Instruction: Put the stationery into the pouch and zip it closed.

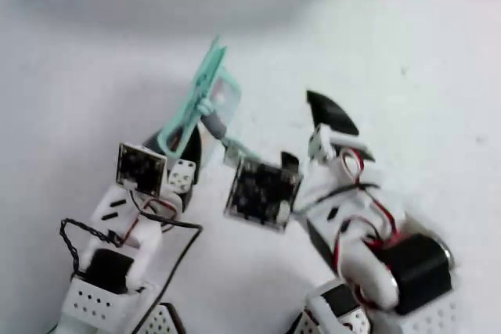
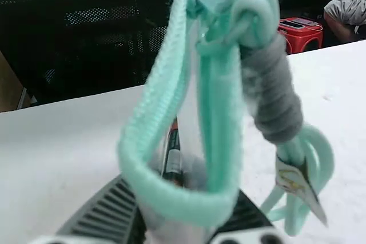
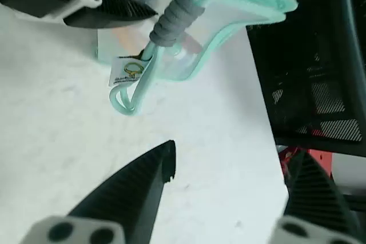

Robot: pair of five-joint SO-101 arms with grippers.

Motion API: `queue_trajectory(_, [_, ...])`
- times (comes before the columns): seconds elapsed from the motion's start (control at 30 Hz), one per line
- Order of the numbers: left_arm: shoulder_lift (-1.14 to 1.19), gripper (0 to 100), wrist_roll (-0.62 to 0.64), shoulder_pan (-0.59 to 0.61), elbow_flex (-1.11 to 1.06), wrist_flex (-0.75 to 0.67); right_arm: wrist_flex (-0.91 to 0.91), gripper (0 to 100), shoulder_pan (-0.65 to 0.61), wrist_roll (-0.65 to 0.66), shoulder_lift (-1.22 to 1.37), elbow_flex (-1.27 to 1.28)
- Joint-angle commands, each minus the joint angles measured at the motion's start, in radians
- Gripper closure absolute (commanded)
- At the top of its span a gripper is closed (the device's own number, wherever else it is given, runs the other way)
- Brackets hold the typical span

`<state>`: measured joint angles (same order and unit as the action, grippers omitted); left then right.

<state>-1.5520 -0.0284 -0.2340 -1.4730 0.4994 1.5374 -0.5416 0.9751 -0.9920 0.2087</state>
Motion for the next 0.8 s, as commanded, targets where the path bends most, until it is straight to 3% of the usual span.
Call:
queue_trajectory(0.0, [-0.008,98,-0.009,-0.041,0.057,0.003,-0.105,70.1,-0.070,-0.221,-0.016,-0.037])
queue_trajectory(0.1, [-0.008,98,-0.009,-0.050,0.064,0.032,-0.260,70.1,-0.099,-0.411,0.002,-0.018])
queue_trajectory(0.2, [-0.008,98,-0.009,-0.047,0.077,0.061,-0.351,70.1,-0.147,-0.489,0.064,-0.017])
queue_trajectory(0.57, [-0.008,98,-0.009,-0.047,0.074,0.061,-0.401,70.1,-0.268,-0.503,0.249,-0.015])
queue_trajectory(0.77, [-0.008,98,-0.009,-0.044,0.074,0.060,-0.450,71.6,-0.266,-0.502,0.277,0.023])
